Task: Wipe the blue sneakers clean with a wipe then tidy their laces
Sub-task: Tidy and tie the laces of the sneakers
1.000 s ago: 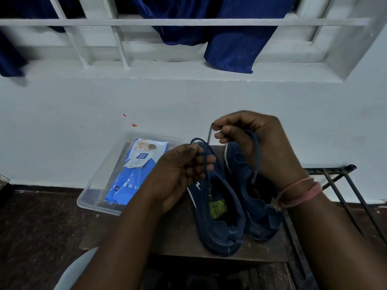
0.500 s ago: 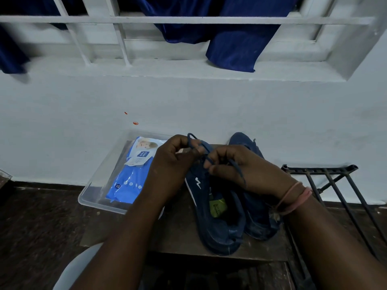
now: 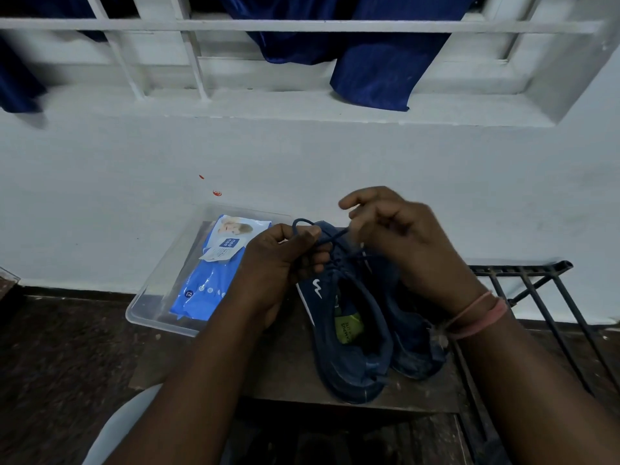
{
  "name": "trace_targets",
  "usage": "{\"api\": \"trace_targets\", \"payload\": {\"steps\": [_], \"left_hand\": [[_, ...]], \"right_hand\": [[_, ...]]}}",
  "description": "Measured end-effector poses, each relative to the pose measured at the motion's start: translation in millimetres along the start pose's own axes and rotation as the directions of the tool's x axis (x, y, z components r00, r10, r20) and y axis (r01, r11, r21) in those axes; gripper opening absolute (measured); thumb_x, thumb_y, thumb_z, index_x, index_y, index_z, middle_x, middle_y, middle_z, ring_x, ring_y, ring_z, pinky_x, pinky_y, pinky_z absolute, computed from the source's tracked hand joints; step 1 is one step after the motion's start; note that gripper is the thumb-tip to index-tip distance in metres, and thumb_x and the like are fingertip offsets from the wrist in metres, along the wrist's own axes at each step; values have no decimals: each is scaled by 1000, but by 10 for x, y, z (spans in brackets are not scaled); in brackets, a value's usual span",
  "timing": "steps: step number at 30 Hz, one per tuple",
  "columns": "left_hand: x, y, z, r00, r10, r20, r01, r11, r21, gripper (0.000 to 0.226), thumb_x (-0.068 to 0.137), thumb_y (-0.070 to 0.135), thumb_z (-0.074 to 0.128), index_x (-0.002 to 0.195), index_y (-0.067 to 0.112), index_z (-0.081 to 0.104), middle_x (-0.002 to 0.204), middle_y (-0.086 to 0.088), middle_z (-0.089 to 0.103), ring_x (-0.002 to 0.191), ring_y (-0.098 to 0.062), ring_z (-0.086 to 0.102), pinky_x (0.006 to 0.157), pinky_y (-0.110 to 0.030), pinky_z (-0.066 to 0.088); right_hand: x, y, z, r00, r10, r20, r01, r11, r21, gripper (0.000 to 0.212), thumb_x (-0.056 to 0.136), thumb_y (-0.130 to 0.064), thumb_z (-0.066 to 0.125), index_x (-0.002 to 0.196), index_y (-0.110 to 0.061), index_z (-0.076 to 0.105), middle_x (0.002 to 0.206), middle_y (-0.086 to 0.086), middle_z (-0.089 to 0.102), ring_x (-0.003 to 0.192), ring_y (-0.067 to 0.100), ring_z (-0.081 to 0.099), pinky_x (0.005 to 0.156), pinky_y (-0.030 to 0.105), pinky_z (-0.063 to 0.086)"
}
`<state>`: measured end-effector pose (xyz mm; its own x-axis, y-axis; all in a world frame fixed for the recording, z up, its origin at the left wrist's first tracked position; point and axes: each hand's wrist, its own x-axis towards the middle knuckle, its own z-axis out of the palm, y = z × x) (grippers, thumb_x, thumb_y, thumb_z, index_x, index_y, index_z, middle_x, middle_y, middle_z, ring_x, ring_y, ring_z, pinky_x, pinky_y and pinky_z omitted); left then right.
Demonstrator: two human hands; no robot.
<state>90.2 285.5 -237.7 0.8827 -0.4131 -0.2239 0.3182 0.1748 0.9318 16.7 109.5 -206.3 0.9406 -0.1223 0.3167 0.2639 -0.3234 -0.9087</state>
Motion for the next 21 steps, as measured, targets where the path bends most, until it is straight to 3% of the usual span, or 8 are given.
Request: {"api": "trace_targets", "payload": {"steps": [4, 6, 9, 11, 13, 16, 18, 21], "left_hand": [[-27, 27, -3, 999, 24, 43, -26, 999, 43, 10, 90, 10, 72, 87, 6, 63, 93, -19, 76, 76, -21, 72, 69, -28, 61], [-29, 37, -54, 999, 31, 9, -32, 991, 133, 13, 88, 7, 75, 89, 2, 63, 85, -17, 76, 70, -20, 71, 66, -27, 60], [-5, 79, -222, 996, 82, -47, -54, 901, 431, 19, 86, 7, 79, 80, 4, 61, 76, -15, 77, 70, -26, 72, 68, -38, 60], [9, 94, -342, 995, 89, -54, -36, 786, 617, 24, 86, 9, 80, 76, 9, 58, 70, -10, 76, 64, -26, 71, 65, -38, 57], [15, 89, -421, 994, 90, -56, -13, 625, 780, 29, 85, 14, 80, 72, 13, 54, 66, -3, 75, 63, -25, 73, 62, -39, 57], [39, 71, -446, 990, 122, -68, 0, 487, 874, 26, 82, 24, 82, 76, 19, 58, 67, 2, 75, 67, -20, 73, 71, -46, 62], [35, 45, -409, 986, 147, -73, 7, 410, 912, 31, 78, 32, 85, 98, 23, 63, 77, 9, 73, 75, -14, 69, 74, -43, 60], [12, -44, -344, 953, 302, -3, -95, 310, 946, 73, 79, 33, 83, 143, 25, 49, 116, 5, 68, 105, -20, 62, 92, -37, 50]], "right_hand": [[18, -42, -87, 994, 112, 16, -96, 762, 641, 32, 96, -11, 48, 65, -12, 55, 94, 20, 71, 92, 35, 67, 91, 49, 51], [39, -21, -126, 971, 240, -1, -167, 679, 715, 34, 103, -21, 46, 70, -14, 46, 76, 14, 67, 74, 33, 68, 84, 51, 53], [81, -12, -262, 913, 391, -120, -210, 700, 683, 35, 105, -32, 48, 74, -15, 42, 61, 5, 52, 54, 23, 55, 69, 43, 57], [79, 11, -340, 876, 427, -223, -241, 789, 566, 37, 105, -31, 52, 74, -13, 42, 59, 5, 48, 50, 22, 48, 66, 44, 58], [60, 79, -347, 862, 401, -311, -309, 901, 304, 39, 103, -31, 56, 73, -9, 45, 55, 7, 49, 47, 24, 51, 67, 51, 60], [26, 181, -242, 914, 278, -294, -334, 928, -162, 43, 99, -37, 62, 68, -10, 48, 57, 1, 52, 54, 23, 61, 69, 51, 59], [15, 217, -177, 949, 214, -232, -295, 864, -407, 40, 96, -40, 62, 71, -12, 49, 63, -2, 53, 62, 19, 58, 61, 35, 50], [-3, 200, -120, 966, 248, -68, -241, 782, -575, 33, 95, -44, 62, 76, -17, 55, 75, -1, 58, 68, 14, 57, 57, 29, 39]]}}
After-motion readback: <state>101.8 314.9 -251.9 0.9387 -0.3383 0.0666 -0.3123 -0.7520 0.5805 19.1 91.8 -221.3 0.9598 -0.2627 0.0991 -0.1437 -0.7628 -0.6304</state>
